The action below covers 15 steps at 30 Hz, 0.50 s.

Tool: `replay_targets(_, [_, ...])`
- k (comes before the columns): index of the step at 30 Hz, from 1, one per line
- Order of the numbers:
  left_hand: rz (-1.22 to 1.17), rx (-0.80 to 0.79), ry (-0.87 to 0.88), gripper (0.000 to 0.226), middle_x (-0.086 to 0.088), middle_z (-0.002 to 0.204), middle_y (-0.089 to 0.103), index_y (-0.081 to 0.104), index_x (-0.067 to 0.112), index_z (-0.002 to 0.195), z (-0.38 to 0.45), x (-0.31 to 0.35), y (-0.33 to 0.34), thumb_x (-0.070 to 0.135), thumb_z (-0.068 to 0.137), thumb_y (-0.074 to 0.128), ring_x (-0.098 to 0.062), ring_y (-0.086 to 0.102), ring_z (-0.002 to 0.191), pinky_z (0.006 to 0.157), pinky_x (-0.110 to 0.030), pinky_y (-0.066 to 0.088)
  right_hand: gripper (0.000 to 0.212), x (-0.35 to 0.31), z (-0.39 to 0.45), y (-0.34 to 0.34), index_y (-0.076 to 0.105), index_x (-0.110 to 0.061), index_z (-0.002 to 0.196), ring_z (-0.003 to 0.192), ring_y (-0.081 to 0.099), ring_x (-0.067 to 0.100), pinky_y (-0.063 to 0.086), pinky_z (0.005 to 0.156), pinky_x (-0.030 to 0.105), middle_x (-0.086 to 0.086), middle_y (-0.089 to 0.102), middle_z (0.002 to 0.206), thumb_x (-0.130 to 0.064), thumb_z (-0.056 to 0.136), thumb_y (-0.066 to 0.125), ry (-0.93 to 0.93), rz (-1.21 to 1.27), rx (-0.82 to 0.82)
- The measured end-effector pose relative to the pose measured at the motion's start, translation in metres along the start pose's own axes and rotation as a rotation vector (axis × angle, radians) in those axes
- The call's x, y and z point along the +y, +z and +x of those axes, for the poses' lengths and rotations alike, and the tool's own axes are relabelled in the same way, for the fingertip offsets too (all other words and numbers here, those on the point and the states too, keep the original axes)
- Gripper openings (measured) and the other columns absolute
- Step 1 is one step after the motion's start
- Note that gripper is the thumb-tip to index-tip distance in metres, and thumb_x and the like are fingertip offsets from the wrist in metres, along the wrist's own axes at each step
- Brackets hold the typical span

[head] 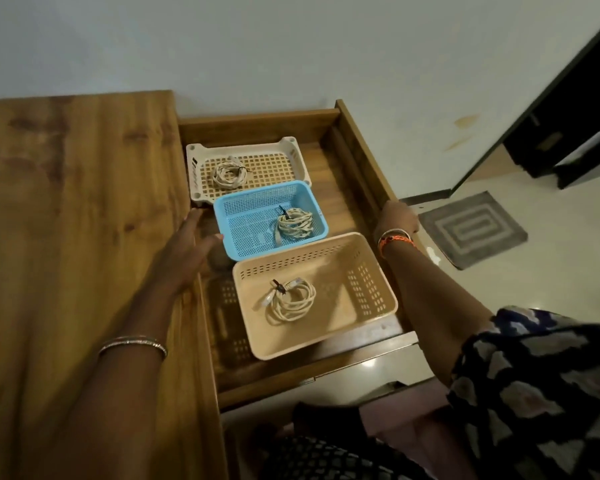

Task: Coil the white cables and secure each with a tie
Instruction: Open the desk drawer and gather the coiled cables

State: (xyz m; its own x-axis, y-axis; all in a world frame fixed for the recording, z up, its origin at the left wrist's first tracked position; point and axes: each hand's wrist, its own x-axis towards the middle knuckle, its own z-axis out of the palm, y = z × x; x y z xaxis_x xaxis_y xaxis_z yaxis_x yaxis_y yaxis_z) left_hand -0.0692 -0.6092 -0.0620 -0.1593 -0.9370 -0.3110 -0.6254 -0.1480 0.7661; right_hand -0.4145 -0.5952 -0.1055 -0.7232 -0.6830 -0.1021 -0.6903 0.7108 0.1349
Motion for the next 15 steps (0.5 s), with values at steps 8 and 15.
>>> replay_targets(8, [-0.182,0.024,-0.062,0.067,-0.001,0.154,0.027,0.027,0.023,0.146,-0.028,0.004,0.003,0.038,0.086,0.052,-0.018,0.027,0.14,0.115,-0.036,0.023,0.029,-0.037,-0.041,-0.008,0.061,0.0,0.113,0.099,0.064,0.034,0.056,0.078,0.045,0.018,0.062,0.112,0.001,0.084,0.063,-0.076,0.088,-0.056])
replay_targets(15, [-0.154,0.009,-0.063,0.049,0.003,0.139,0.045,0.04,0.036,0.135,-0.049,-0.006,-0.006,0.033,0.087,0.049,-0.015,0.052,0.114,0.093,-0.032,0.048,0.029,-0.058,-0.07,-0.018,0.06,-0.003,0.113,0.11,0.059,0.035,0.052,0.083,0.04,0.017,0.061,0.119,-0.003,0.085,0.058,-0.122,0.246,-0.12])
